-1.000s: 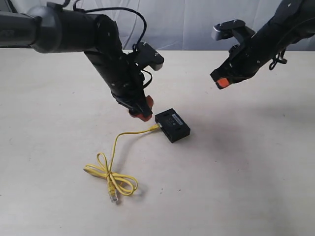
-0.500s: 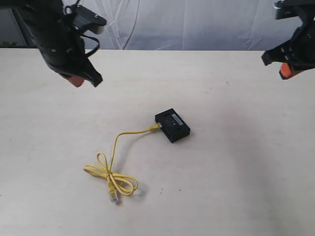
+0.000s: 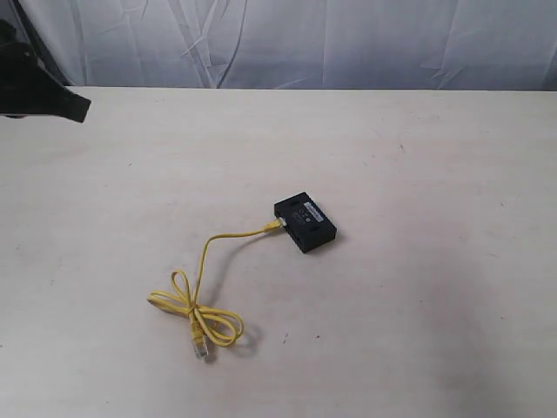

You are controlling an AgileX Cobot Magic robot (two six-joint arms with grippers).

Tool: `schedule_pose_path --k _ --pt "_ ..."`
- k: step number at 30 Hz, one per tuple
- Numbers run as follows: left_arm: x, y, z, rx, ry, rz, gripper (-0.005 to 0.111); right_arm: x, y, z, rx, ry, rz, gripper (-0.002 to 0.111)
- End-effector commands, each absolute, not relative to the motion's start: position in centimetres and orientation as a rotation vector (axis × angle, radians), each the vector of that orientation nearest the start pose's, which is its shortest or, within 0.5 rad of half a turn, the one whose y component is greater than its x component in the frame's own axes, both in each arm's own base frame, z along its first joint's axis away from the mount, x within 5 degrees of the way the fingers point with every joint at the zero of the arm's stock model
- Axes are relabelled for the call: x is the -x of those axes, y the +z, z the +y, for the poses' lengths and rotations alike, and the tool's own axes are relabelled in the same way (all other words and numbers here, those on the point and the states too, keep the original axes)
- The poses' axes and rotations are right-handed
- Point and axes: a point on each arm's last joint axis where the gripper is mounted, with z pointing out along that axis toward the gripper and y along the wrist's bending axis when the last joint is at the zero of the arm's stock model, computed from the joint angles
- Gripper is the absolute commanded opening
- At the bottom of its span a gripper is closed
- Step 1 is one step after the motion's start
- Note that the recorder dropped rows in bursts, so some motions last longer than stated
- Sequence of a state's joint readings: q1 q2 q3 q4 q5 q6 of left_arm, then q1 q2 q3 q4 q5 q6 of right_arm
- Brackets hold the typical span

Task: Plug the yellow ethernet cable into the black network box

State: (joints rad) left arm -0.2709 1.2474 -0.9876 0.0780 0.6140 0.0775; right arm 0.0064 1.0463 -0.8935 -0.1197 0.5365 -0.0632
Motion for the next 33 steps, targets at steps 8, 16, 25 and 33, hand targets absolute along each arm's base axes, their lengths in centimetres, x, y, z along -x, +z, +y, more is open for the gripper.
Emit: schedule_pose_path --k 8,16,25,33 --pt "-16.7 32.7 -4.5 -0.337 -0.103 1.908 0.0 -12.3 34.1 -0.3 0.109 -0.142 1.736 -0.001" --pt "-13.1 31.6 -3.6 -0.289 -0.146 1.745 0.0 -8.6 32.8 -0.2 0.083 -0.111 1.576 -0.001" --pt "-10.9 31.7 -3.0 -0.259 -0.17 1.642 0.0 -6.8 32.3 -0.1 0.075 -0.105 1.497 -0.001" --pt "-9.7 32.3 -2.7 -0.251 -0.174 1.592 0.0 -6.4 32.3 -0.1 0.04 -0.054 1.495 -0.001"
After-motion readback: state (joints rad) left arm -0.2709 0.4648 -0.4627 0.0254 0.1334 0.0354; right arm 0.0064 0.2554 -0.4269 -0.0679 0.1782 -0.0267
